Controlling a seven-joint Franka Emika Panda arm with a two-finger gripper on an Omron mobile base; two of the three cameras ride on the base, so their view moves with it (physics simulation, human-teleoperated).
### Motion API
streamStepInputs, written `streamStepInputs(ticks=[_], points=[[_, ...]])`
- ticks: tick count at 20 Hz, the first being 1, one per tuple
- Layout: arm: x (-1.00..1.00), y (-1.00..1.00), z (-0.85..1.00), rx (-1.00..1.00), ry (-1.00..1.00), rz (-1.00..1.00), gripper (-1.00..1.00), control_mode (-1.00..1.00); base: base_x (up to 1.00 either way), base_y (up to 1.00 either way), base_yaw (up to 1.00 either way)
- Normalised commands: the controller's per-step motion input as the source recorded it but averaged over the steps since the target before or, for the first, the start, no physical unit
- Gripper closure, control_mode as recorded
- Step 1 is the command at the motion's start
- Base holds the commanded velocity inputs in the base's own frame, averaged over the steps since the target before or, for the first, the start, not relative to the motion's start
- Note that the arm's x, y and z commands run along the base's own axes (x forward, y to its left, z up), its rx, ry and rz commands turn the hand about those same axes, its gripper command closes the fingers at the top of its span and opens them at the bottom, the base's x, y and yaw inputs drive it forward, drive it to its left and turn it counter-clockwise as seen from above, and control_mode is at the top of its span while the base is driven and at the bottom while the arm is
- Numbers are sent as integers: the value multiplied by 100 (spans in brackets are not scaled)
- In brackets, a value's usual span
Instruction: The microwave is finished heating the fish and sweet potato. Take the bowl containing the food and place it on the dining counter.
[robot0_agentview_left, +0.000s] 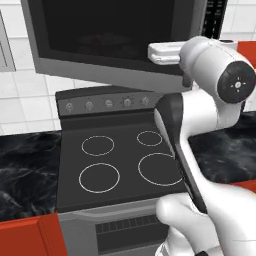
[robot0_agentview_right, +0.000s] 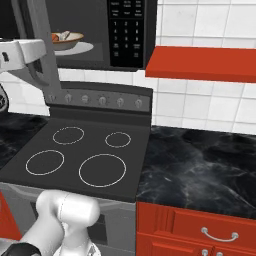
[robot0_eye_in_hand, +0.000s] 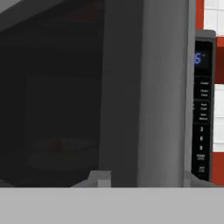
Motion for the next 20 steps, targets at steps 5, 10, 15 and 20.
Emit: streamStepInputs(ticks=[5,10,15,20], points=[[-100,100,9,0,0,-6,-100,-100,0,0,0],[-100,52,-34,-2,7,4,-100,-100,0,0,0],[-100,19,-77,-2,15,1,-100,-100,0,0,0],[-89,-37,-30,0,11,3,-100,-100,0,0,0]])
